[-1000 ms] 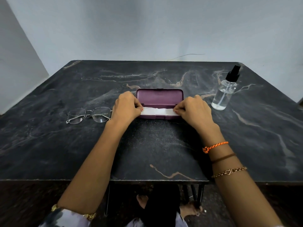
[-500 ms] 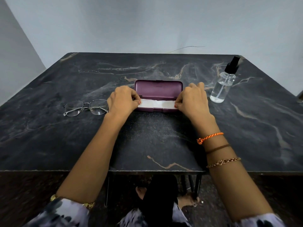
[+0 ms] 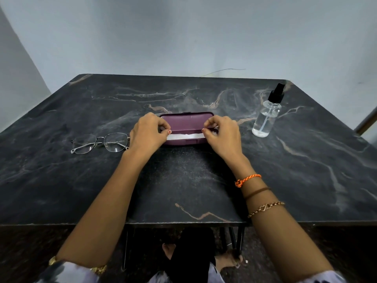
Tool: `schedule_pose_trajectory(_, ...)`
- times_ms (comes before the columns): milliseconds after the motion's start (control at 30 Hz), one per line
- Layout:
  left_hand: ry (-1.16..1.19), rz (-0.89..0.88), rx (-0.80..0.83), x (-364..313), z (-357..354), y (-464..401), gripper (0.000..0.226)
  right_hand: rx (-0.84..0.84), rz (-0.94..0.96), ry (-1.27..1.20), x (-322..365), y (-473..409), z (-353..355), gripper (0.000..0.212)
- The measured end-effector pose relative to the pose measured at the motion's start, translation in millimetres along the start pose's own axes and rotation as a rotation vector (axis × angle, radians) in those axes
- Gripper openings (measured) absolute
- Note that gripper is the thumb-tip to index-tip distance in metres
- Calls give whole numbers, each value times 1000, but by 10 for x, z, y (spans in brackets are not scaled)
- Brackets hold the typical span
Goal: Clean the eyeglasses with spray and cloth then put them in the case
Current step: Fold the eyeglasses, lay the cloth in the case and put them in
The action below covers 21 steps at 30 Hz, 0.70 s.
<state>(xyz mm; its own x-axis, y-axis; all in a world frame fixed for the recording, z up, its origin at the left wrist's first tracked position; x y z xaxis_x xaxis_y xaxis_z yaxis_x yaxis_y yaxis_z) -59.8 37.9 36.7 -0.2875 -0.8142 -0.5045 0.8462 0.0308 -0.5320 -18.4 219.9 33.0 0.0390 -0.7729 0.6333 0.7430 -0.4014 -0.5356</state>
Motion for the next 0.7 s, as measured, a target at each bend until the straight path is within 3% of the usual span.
schedule_pose_trajectory(100,36,-9,-2,-13,-3,10,13,10,11,-24,3,19,-37,18)
schedule_pose_trajectory(233,74,-29,-77,-51,35,11,18,-96,62,24,7,16,-5,24)
schedule_pose_trajectory(400,211,-126,-277,-90,138,14,24,-288,211,-12,173,69,147,14)
schedule_pose_trajectory(533,273,-259,-519,-149,346,60,46,-377,504,53,398,259,207,25)
schedule_pose_trajectory(700,117,-408,-554,148,669,55,42,-383,903,130,677,550,80,30)
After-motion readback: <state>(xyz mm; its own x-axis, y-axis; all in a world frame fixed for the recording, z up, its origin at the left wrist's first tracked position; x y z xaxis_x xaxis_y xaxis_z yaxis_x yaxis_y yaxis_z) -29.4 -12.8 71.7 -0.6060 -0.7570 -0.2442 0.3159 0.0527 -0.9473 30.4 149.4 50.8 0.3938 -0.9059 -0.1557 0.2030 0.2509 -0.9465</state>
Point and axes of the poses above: each hand's wrist, its own y-axis away from the middle knuckle, its own z-axis out of the back of the hand, x = y × z, the point moved 5 cm from there along -y, towards the middle knuckle, and after that the axes turned 15 degrees about -x, right-handed, at the moved point
